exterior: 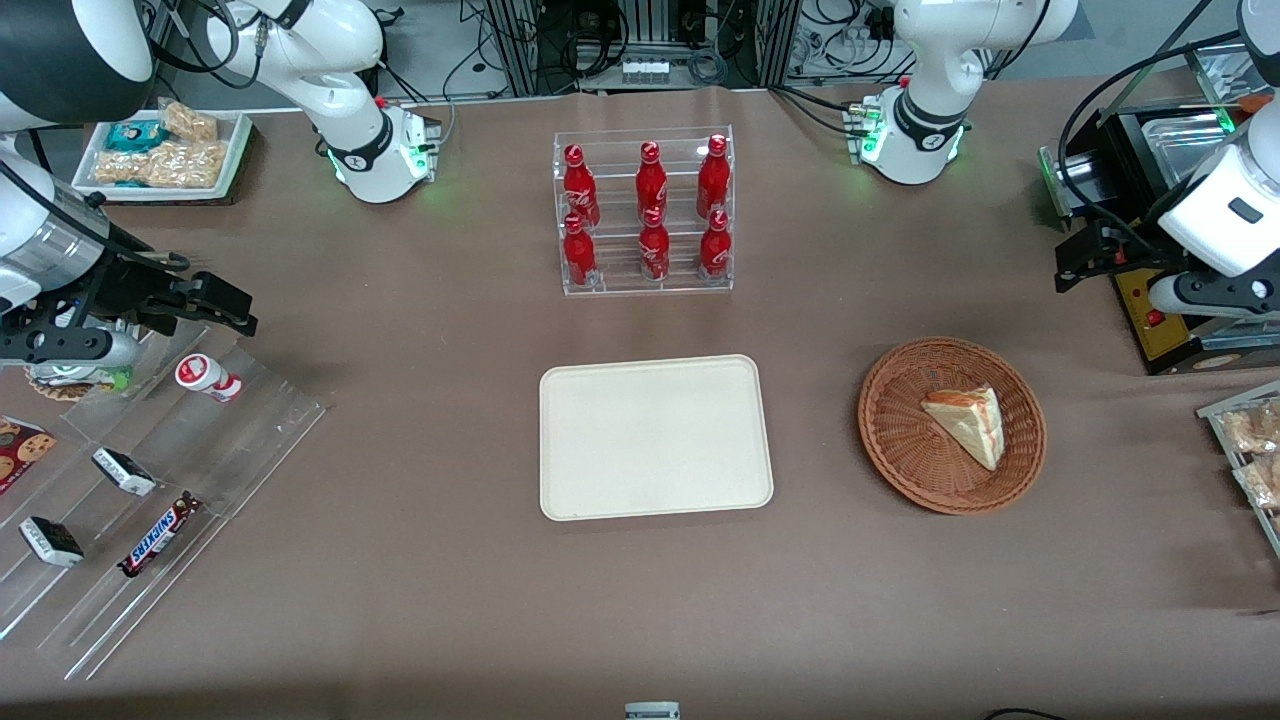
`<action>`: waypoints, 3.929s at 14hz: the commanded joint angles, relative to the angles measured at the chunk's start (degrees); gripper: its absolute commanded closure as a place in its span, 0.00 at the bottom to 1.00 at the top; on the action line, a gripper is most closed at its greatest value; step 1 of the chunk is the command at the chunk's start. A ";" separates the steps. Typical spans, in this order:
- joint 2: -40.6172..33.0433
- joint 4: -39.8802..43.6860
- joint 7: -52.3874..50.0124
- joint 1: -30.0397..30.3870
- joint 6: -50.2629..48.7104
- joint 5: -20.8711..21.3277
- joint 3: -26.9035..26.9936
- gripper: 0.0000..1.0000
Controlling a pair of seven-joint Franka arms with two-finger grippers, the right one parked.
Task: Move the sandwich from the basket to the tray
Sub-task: 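Move the left gripper toward the wicker basket with the sandwich, then lower the open left gripper over the wrapped sandwich in the basket, then close the left gripper on the sandwich's crust edge, then lift the sandwich and carry it over the cream tray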
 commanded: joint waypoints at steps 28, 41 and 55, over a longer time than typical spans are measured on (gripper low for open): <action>10.48 -37.17 -46.41 0.12 53.58 0.75 2.75 0.00; 15.75 -23.23 -52.21 -7.85 41.76 0.57 2.23 0.98; 42.81 11.51 -54.14 -39.33 39.35 0.57 2.05 0.99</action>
